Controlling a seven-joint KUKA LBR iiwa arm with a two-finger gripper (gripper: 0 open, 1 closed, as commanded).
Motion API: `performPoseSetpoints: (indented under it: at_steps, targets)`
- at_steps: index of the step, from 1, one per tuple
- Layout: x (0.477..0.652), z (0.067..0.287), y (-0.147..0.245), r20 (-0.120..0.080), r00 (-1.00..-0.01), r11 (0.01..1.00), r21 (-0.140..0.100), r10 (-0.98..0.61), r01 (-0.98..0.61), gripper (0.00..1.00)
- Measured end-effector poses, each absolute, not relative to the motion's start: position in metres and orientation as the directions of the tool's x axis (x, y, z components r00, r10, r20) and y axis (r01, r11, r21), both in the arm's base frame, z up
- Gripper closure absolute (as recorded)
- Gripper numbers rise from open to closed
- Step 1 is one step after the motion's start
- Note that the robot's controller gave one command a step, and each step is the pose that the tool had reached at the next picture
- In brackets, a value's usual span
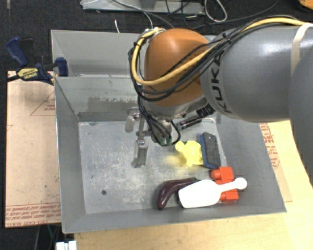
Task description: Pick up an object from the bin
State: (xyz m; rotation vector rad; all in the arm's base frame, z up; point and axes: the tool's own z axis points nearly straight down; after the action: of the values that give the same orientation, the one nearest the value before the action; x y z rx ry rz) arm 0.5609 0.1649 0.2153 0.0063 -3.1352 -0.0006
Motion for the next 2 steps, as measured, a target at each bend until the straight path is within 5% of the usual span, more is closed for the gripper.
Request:
performPoseSetpoints:
  at_steps: [1, 2]
  targets:
    - [0.563, 0.219, 0.164, -0.001, -1.0, 1.0, 0.002, -0.002, -0.002, 0.0]
    - [0.542, 0.154, 0.138, -0.002, -0.986, 0.986, 0.002, -0.168, -0.168, 0.0]
